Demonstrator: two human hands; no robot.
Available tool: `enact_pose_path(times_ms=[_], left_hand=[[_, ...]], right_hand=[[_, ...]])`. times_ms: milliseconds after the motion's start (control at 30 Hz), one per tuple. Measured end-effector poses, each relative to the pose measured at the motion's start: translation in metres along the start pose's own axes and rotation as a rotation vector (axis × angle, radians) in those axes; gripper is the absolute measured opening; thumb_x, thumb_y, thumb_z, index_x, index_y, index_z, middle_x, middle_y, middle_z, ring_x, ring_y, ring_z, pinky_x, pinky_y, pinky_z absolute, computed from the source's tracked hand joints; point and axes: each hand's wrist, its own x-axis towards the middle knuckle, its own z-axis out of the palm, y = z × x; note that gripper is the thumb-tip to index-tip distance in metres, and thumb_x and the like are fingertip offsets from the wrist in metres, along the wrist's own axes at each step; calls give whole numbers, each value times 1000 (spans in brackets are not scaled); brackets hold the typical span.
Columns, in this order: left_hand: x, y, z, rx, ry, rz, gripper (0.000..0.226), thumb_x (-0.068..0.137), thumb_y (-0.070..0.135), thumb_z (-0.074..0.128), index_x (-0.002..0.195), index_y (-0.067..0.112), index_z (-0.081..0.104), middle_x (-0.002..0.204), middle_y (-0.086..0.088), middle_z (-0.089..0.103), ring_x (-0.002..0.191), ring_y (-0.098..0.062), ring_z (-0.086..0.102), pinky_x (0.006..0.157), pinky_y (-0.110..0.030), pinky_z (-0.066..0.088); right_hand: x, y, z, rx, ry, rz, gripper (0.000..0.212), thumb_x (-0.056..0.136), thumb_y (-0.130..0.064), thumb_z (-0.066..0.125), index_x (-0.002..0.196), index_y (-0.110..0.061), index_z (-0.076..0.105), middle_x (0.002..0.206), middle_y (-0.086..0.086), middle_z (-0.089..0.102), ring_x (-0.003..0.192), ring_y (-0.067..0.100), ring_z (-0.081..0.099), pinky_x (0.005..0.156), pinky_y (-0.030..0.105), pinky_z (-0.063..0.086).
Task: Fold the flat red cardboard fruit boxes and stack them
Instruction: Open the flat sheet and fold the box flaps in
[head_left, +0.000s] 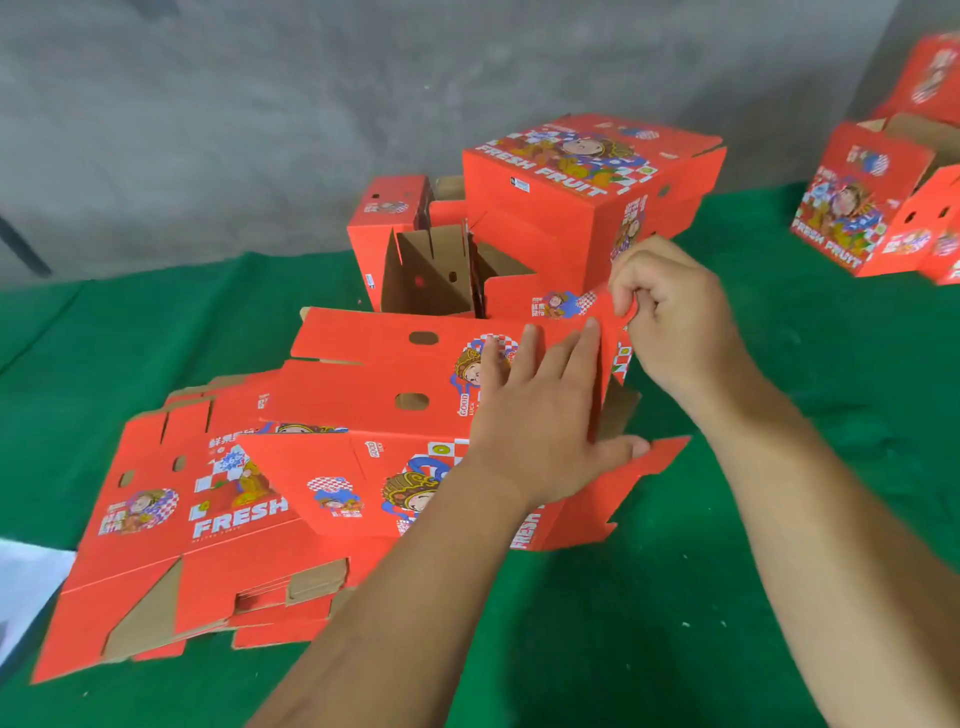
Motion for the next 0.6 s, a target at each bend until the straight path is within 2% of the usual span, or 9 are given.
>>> enact_pose_path(times_ms=[133,233,300,333,367,433,500,567,600], left_hand=[[17,18,-9,-96,179,-117,71,105,46,41,164,14,18,169,-4,27,158,-29,14,127,-50,5],[28,36,-12,-200,229,-110,62,105,24,39,162,9,21,159,-10,42,151,-25,29,125,-41,17],[31,43,-14,-303,238,-124,66,100,14,43,162,9,21,152,-13,51,141,-28,40,117,-40,27],[35,50,-14,-360,255,-139,68,99,12,44,163,10,20,151,-15,53,140,-29,41,113,-39,30],[39,58,-12,-403,268,-157,68,101,12,44,164,10,18,153,-15,51,142,-29,40,113,-38,30],[46,77,-7,-465,290,-173,68,104,12,43,165,10,12,158,-14,47,148,-30,37,122,-36,24],[51,93,0,-565,327,-194,68,105,11,42,166,13,10,157,-13,48,146,-34,43,125,-38,21],[51,101,5,-704,371,-242,68,106,11,42,166,19,13,150,-8,57,137,-32,54,118,-43,36],[49,104,6,-763,415,-258,67,105,8,41,166,19,15,144,-1,62,131,-23,60,112,-39,44]], right_hand=[[8,-12,-12,6,11,-72,36,70,19,41,69,-12,58,87,3,59,83,22,60,74,33,47],[6,-10,-21,34,30,-57,32,78,16,47,80,-11,64,101,1,66,94,18,65,79,37,51],[-3,-6,-22,116,-17,3,32,86,11,51,100,-12,68,129,-2,64,115,13,64,91,43,54],[-9,-2,-25,156,-67,32,38,89,9,51,113,-15,66,145,-5,56,126,13,59,98,47,53],[-16,4,-30,176,-118,41,46,91,7,49,127,-18,62,157,-8,44,136,12,51,104,49,50],[-26,15,-42,179,-146,28,59,95,3,45,147,-24,50,168,-8,27,152,10,32,112,53,45],[-29,22,-56,179,-155,68,67,96,-3,47,156,-34,40,169,-7,26,152,9,31,111,55,45],[-29,25,-66,182,-251,169,71,98,-16,49,157,-49,28,160,-10,43,136,12,52,107,56,48],[-29,25,-71,206,-329,237,71,99,-21,52,156,-55,25,151,-12,54,129,15,60,106,55,49]])
